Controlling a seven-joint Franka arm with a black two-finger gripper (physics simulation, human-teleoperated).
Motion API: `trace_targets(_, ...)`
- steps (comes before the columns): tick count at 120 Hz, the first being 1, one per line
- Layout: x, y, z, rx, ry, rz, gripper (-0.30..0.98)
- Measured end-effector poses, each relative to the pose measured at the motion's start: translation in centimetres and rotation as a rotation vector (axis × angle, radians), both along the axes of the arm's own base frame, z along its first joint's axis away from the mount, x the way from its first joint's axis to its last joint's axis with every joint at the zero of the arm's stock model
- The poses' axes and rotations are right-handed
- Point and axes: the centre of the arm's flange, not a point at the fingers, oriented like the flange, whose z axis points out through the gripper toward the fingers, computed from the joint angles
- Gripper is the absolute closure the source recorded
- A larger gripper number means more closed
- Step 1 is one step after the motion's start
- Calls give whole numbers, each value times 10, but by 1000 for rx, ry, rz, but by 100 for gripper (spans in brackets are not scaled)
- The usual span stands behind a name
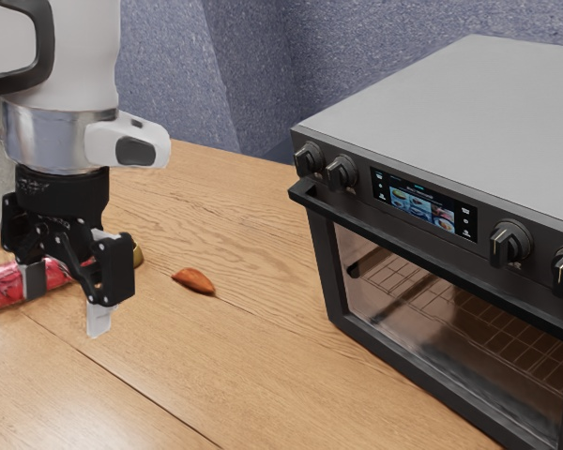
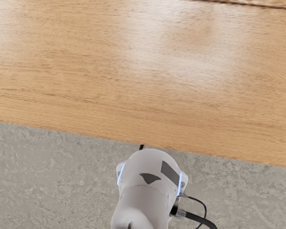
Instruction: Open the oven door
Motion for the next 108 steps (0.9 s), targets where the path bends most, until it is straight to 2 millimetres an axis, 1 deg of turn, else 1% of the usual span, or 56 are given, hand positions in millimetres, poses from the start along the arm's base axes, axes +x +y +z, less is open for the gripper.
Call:
trace_targets(6, 11, -1, 2, 1, -77, 31, 0)
trace_targets(10, 14, -1, 6, -3, -125, 53, 0)
trace_targets(14, 18, 5, 14, -15, -176, 87, 0)
trace_targets(21, 26, 15, 20, -24, -235, 143, 0)
trace_targets(35, 22, 14, 39, -50, -348, 205, 0)
trace_targets(40, 10, 10, 27, -69, -391, 221, 0)
trace_targets(43, -1, 8, 17, -86, -424, 231, 0)
trace_targets(48, -16, 2, 8, -122, -491, 245, 0)
trace_targets(53, -38, -11, -4, -169, -557, 242, 0)
trace_targets(57, -52, -18, -8, -204, -612, 245, 0)
trace_targets(61, -58, -23, -8, -238, -661, 258, 0)
trace_targets(66, -58, -29, -7, -291, -706, 290, 0)
trace_targets(70, -57, -37, -11, -336, -731, 319, 0)
trace_targets(76, -56, -48, -10, -393, -768, 370, 0)
trace_targets(87, -48, -65, -11, -462, -811, 464, 0)
trace_targets(100, -36, -76, -11, -513, -842, 570, 0)
trace_targets(108, -30, -79, -10, -537, -856, 630, 0)
